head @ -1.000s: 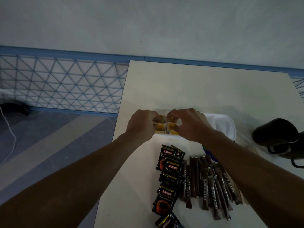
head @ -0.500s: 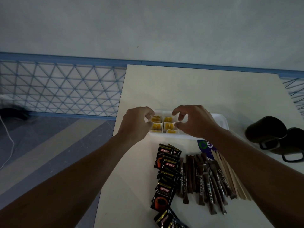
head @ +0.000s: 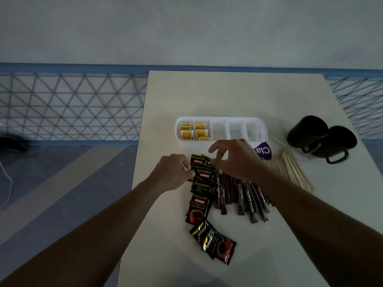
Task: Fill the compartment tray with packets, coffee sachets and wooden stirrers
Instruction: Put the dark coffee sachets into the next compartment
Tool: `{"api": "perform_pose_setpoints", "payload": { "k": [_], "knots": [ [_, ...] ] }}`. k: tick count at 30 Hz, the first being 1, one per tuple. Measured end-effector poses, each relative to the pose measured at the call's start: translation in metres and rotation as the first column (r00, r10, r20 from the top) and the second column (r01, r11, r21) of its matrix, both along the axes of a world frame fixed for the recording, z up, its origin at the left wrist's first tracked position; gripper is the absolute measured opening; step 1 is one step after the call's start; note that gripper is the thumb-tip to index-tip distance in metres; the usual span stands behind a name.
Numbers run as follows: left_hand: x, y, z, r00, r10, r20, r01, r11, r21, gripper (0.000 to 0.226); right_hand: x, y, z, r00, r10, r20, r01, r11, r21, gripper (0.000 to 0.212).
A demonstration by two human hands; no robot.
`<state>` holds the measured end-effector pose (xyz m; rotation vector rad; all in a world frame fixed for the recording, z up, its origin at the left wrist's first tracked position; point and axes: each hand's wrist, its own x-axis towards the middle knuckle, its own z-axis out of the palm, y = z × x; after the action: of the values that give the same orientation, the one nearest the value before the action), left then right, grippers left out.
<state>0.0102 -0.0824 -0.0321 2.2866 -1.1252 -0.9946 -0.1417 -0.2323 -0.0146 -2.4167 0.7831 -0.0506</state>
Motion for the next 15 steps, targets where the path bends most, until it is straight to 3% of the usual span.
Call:
{"api": "perform_pose_setpoints", "payload": {
  "k": [6, 10, 13, 15],
  "knots": [
    [-0.031, 0.026, -0.017, 0.991, -0.087, -0.104, 0.102, 0.983, 0.152, 0.039, -0.034, 0.040, -0.018, 0.994, 0.038, -0.100, -0.029, 0.995, 0.091, 0.028],
    [-0.050, 0.037, -0.032, 0.997, -0.068, -0.047, 0.074, 0.988, 0.138, 0.044, -0.052, 0.067, -0.033, 0.966, 0.147, -0.211, -0.104, 0.974, 0.201, 0.028],
    [-0.063, 0.045, -0.040, 1.000, -0.003, 0.009, 0.003, 0.995, 0.095, 0.055, -0.062, 0.088, -0.042, 0.927, 0.240, -0.289, -0.175, 0.956, 0.234, 0.038],
    [-0.068, 0.048, -0.043, 0.998, 0.042, 0.055, -0.048, 0.994, 0.100, 0.050, -0.067, 0.100, -0.046, 0.899, 0.277, -0.338, -0.205, 0.951, 0.233, 0.047]
  ]
}}
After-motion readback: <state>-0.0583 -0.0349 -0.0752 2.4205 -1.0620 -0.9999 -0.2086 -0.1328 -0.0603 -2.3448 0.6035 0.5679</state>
